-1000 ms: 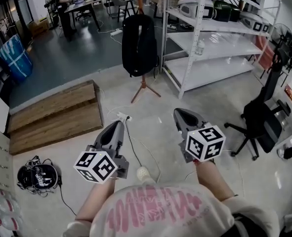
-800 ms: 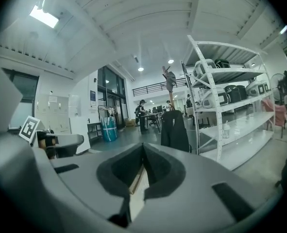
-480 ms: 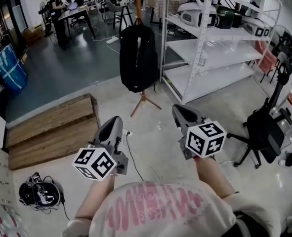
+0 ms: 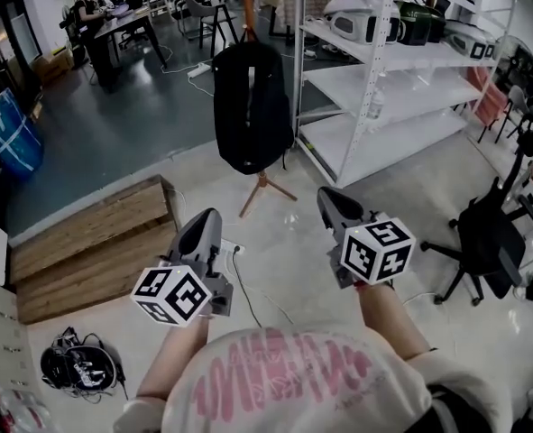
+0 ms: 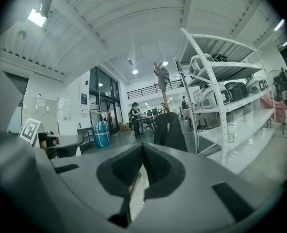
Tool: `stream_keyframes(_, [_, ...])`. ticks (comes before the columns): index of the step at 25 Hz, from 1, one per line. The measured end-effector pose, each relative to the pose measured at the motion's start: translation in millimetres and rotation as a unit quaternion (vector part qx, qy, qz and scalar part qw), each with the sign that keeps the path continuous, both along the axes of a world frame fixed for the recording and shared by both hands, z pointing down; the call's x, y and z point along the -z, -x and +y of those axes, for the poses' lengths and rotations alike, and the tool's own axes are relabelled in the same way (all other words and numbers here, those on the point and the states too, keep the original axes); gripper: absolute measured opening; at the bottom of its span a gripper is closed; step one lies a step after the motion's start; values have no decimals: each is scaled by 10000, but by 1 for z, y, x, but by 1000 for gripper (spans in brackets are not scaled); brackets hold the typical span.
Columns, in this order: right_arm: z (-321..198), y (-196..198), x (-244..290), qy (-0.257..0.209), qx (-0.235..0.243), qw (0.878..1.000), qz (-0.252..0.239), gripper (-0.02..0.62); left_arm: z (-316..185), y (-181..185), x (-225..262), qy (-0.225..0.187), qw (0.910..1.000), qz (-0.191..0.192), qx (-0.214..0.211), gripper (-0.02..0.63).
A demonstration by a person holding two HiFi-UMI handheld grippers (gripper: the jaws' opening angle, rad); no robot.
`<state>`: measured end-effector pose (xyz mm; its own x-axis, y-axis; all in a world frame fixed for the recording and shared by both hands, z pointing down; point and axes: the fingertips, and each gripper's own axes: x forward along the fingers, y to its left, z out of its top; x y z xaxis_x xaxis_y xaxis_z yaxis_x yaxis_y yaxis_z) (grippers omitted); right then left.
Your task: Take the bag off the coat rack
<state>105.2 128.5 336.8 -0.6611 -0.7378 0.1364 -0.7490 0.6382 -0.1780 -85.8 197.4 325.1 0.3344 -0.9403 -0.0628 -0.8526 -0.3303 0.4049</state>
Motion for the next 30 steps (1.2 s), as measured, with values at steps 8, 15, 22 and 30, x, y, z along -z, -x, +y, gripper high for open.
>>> stream_keyframes(8, [-33, 11, -27, 315, 76, 9994, 146, 6, -29, 10, -20, 235, 9997, 83, 67, 3])
stream_keyframes(15, [-78, 26, -43, 451, 274, 9984, 205, 6, -65, 26, -31, 339, 9990, 102, 288, 3])
stream_keyframes(22, [-151, 36, -47, 517, 423, 9975, 226, 6, -129, 36, -36, 399, 9980, 168, 467, 3])
stream_keyframes(30, [-258, 46, -29, 346, 641, 9972, 176, 6, -228, 37, -20, 215, 9976, 200, 620, 3])
